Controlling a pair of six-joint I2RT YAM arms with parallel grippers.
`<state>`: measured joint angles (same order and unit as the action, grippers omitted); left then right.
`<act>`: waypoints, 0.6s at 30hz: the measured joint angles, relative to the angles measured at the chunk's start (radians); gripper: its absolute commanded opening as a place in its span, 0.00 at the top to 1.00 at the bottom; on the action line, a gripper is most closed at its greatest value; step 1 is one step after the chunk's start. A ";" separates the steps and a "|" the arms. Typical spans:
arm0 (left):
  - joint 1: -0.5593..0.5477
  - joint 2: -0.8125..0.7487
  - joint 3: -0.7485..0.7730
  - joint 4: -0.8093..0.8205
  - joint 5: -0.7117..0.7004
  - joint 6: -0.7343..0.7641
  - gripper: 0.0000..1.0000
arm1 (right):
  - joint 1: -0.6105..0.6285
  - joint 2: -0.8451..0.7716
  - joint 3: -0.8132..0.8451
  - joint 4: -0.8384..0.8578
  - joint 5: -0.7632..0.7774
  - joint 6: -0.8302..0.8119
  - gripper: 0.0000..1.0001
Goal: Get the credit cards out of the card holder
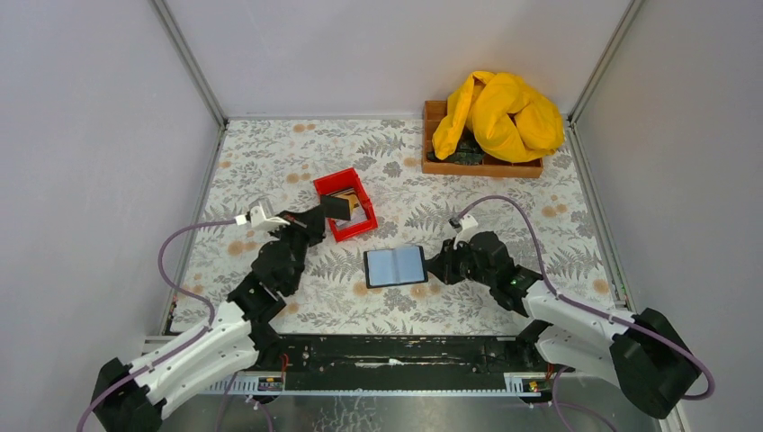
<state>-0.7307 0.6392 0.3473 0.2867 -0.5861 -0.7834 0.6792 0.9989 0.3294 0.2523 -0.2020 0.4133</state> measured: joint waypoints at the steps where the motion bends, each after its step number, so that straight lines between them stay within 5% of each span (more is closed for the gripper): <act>1: 0.005 0.034 0.000 0.037 -0.037 0.006 1.00 | 0.000 0.015 -0.006 0.009 0.010 -0.001 0.85; 18: 0.198 0.672 0.136 0.424 -0.084 -0.055 1.00 | 0.000 0.129 -0.049 0.107 0.055 0.002 0.79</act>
<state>-0.5327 1.3109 0.4835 0.7109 -0.6704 -0.8387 0.6788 1.1282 0.2802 0.3595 -0.1471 0.4149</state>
